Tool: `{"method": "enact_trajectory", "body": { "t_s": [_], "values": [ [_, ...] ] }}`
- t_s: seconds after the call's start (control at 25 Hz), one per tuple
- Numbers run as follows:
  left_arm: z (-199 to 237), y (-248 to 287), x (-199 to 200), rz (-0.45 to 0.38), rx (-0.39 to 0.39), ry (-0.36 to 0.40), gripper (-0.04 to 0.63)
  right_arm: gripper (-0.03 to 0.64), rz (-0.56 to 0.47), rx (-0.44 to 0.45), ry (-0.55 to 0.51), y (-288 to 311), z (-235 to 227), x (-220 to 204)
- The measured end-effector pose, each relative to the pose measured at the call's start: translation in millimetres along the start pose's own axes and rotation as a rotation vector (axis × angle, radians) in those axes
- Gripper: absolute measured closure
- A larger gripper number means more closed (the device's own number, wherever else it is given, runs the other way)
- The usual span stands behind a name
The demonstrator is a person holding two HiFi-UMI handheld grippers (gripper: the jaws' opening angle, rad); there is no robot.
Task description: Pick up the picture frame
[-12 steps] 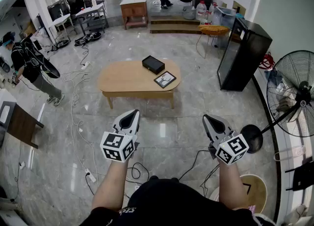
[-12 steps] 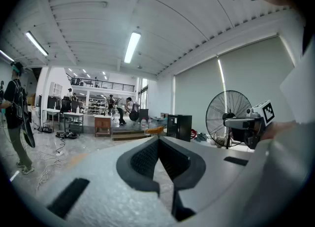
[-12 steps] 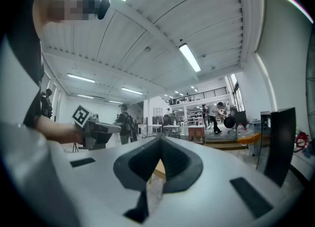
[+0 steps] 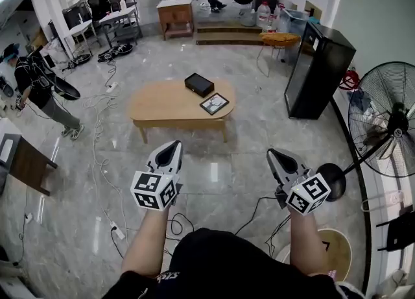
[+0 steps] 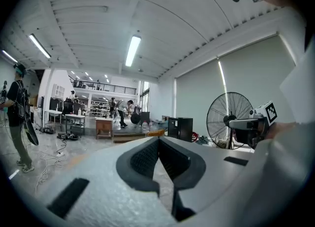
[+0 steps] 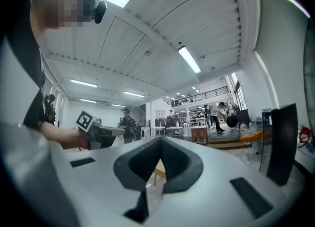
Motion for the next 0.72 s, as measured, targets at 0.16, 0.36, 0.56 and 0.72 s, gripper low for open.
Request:
{"method": "enact_trajectory", "body": {
  "t_s": [0.16,0.36,0.56,0.72],
  "values": [
    [-9.2,-1.5,-3.3,-0.003,0.015,-0.009,0.586,0.612,0.011,0.034,0.063,-6.4,-3.9,-1.8],
    [-7.2,6.6,-11.9,-0.001,0.012,-0.028,0.586,0.612,0.039,0.047,0.076,0.7,-5.6,-11.7],
    [8.8,30.5,-15.6,0.003,-0.009,-0.041,0.586,0.612,0.068,0.052,0.07,26.1,-16.8,-17.8],
    [34.8,59.5,-25.5,0.017,-0.022,-0.062,0.586,0.612,0.1,0.057,0.065,59.2,-32.4,-26.4]
  ]
}}
Point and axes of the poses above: the fingertips, and each gripper's own axes: y forward along the fingers, z to its left, x out of its top, the point moved 7 cm from there along -y, backward along the fingers, and after that the axes turned 2 degrees about -x, right-handed, at the moved point
